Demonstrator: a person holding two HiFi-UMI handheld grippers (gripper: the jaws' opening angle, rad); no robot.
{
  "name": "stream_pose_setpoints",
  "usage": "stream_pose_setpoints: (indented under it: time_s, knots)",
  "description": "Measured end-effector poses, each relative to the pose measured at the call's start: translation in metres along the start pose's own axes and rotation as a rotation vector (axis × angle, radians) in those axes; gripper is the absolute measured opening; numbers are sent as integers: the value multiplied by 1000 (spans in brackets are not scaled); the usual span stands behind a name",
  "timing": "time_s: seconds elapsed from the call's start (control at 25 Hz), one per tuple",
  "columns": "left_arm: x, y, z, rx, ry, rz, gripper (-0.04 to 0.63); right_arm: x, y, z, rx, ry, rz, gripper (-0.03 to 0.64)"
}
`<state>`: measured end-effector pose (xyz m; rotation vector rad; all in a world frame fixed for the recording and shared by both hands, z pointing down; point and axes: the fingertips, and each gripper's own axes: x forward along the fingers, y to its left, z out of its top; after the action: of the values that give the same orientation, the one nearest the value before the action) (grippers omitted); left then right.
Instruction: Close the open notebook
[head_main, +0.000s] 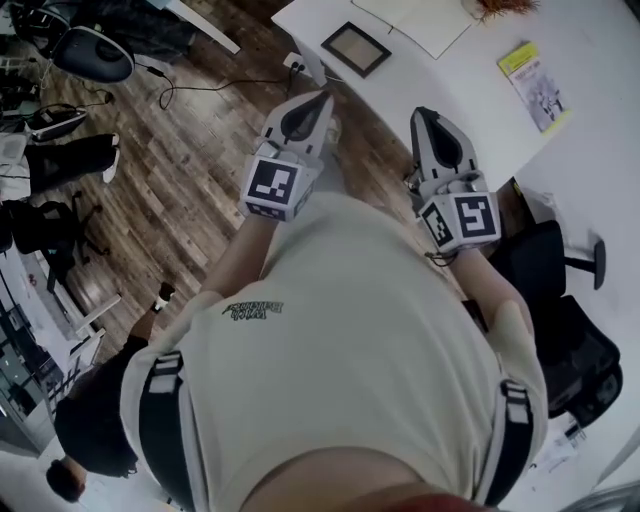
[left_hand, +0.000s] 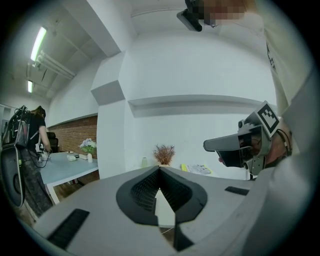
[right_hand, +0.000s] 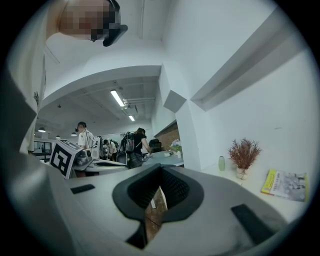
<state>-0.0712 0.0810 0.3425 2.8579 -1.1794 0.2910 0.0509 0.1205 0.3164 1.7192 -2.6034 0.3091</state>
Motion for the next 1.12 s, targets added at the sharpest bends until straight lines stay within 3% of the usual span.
stream_pose_setpoints:
  time_s: [0.92, 1.12]
  knots:
    - [131, 112, 40, 4, -8, -166, 11, 167, -61, 62, -42, -51, -140, 3]
    - [162, 133, 42, 14, 3, -213, 11, 196, -75, 59, -2, -32, -164, 3]
